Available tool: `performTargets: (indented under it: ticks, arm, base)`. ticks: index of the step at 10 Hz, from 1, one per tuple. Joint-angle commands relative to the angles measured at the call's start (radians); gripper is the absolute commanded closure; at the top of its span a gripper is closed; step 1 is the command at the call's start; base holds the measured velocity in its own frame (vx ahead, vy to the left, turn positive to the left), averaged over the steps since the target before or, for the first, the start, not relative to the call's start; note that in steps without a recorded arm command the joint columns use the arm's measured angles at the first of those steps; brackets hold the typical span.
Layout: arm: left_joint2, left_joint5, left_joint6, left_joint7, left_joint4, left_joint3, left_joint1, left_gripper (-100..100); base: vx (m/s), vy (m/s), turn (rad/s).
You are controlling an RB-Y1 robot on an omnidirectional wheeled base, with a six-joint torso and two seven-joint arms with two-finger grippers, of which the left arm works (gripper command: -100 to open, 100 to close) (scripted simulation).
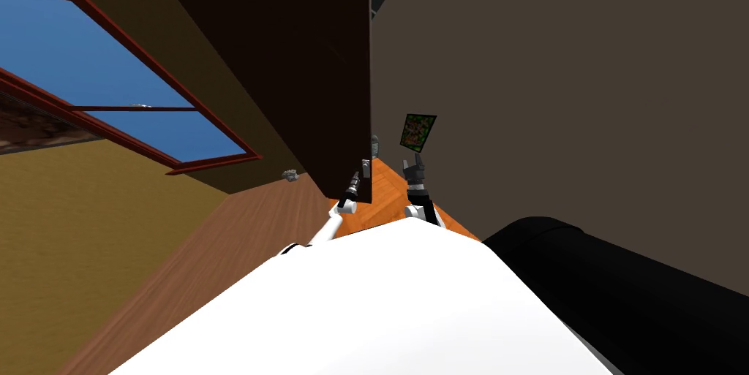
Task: Push the door open
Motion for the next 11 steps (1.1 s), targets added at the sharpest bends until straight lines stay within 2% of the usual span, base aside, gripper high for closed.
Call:
performTargets:
  ticks: [1,3,4,6,7,8,11]
  arm:
    - [0.028,-0.001,-0.001,-0.002,0.007,0.007,-0.006,-100]
    - [0.034,-0.002,0.0,-0.002,0.011,0.013,-0.011,-100]
    - [0.024,-0.003,0.001,-0.003,0.014,0.018,-0.015,-100]
    - [-0.015,-0.004,0.002,-0.003,0.018,0.025,-0.02,-100]
    - [-0.003,-0.004,0.004,-0.005,0.01,0.023,-0.014,-100]
    - [-0.003,-0.004,0.004,-0.005,0.01,0.023,-0.014,100]
    - [-0.003,-0.004,0.004,-0.005,0.01,0.023,-0.014,100]
  base:
    - [0.182,-0.085,-0.02]
    - [0.238,-0.119,-0.018]
    - [0.27,-0.126,-0.026]
    - [0.239,-0.122,-0.02]
    - [0.084,-0.046,0.003]
    - [0.0,0.0,0.0]
    - [-0.03,0.016,-0.006]
